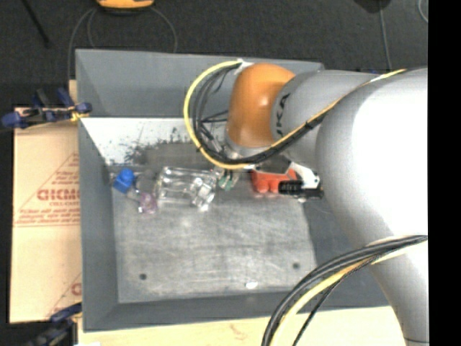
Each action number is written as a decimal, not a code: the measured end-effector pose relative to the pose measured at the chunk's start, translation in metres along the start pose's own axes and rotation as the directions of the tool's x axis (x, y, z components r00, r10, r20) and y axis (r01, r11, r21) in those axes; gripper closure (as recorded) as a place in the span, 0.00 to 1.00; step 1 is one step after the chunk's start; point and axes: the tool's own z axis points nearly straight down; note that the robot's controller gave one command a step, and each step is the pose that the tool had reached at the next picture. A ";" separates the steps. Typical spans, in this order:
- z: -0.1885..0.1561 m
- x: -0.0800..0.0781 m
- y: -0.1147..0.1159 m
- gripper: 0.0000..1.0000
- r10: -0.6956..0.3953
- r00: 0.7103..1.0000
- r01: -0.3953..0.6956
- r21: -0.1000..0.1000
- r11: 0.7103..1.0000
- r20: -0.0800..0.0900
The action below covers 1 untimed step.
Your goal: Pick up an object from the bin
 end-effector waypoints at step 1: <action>-0.114 0.004 0.005 1.00 -0.028 1.000 0.028 -0.002 1.000 -0.001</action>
Offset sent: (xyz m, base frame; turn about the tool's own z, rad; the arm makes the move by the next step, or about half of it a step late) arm -0.0028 0.0070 0.1097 -0.0287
